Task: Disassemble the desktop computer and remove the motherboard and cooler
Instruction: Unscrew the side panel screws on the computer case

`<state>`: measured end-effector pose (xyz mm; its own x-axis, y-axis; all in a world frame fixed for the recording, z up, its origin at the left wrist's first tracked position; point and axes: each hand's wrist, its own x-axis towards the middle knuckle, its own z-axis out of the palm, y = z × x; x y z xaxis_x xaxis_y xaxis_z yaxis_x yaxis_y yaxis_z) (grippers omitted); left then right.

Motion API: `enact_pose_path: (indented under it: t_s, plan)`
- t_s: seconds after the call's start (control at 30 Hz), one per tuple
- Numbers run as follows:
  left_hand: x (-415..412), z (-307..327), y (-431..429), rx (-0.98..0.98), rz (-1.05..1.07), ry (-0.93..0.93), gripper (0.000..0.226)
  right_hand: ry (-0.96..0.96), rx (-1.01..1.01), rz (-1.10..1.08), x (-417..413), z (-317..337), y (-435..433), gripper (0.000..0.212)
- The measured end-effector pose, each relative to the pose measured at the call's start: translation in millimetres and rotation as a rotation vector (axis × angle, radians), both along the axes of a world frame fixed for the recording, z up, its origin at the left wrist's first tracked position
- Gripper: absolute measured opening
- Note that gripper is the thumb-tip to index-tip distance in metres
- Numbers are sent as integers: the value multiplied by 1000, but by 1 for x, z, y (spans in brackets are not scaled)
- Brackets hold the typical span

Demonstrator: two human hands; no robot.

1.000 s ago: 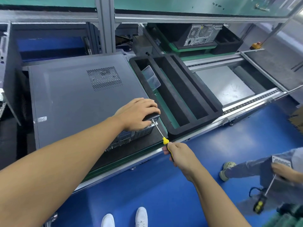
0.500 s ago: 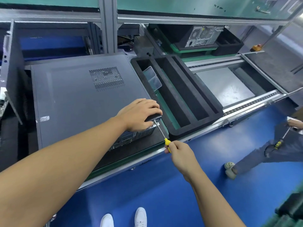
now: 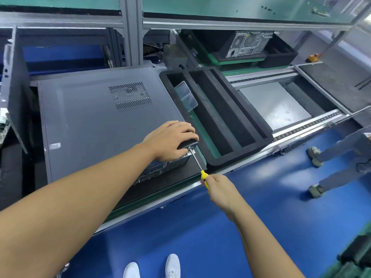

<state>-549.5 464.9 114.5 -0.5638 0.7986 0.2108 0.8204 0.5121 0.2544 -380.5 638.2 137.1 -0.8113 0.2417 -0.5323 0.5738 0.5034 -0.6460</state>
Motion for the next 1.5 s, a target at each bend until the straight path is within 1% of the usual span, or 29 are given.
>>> enact_pose_path:
  t_s: [0.07, 0.17, 0.2, 0.27, 0.33, 0.43, 0.5, 0.57, 0.63, 0.67, 0.73, 0.83, 0.9, 0.97, 1.03, 1.17, 1.2, 1.27, 1.33, 1.43, 1.5]
  plan:
    - [0, 0, 0, -1, 2, 0, 41, 27, 58, 51, 1, 3, 0, 27]
    - [0, 0, 0, 2, 2, -2, 42, 118, -5, 2, 2, 1, 0, 9]
    - [1, 0, 0, -1, 1, -2, 43, 141, -18, -16, 2, 0, -1, 9]
    - [1, 0, 0, -2, 1, -1, 42, 177, 35, 7, 2, -1, -2, 14]
    - [1, 0, 0, 1, 1, -2, 42, 174, 73, 18, 2, -1, -3, 16]
    - [1, 0, 0, 4, 0, 3, 41, 56, -20, -56, 4, 0, -3, 23]
    - [1, 0, 0, 7, 0, 7, 41, 5, -23, -83, 6, 1, 0, 28]
    - [1, 0, 0, 7, 3, 5, 41, 36, 17, -46, 9, 1, 4, 25]
    - [1, 0, 0, 5, 5, 5, 41, 114, 25, -11, 10, 1, 4, 13]
    - [1, -1, 0, 4, 5, 5, 41, 143, 19, -11, 9, 1, 3, 12]
    - [0, 0, 0, 0, 4, 3, 41, 157, 48, -6, 8, -1, -1, 18]
    - [0, 0, 0, -9, 1, 7, 41, 174, 190, 53, 8, -3, -3, 21]
    - [0, 0, 0, -7, 0, 6, 41, 113, 146, 0, 8, 0, -3, 25]
    - [0, 0, 0, 0, 5, 0, 41, 39, 94, -64, 8, 2, -3, 35]
    - [0, 0, 0, 7, 4, 1, 41, 39, 103, -73, 9, 3, 0, 34]
    - [0, -2, 0, 2, 5, 1, 41, 190, 142, -41, 13, 3, 4, 16]
    - [0, -2, 0, 2, 5, 2, 41, 225, 157, -35, 13, 3, 4, 15]
    - [-1, -2, 0, 1, 3, 1, 41, 256, 185, -25, 10, 3, 2, 20]
    - [-1, -2, 0, -1, 6, -2, 40, 233, 201, -13, 5, 2, 0, 25]
    - [-1, -1, 0, -7, 8, -10, 41, 155, 147, -28, 4, 5, -1, 21]
    - [0, -1, 0, -2, 8, -10, 41, 114, 112, -50, 5, 6, -2, 29]
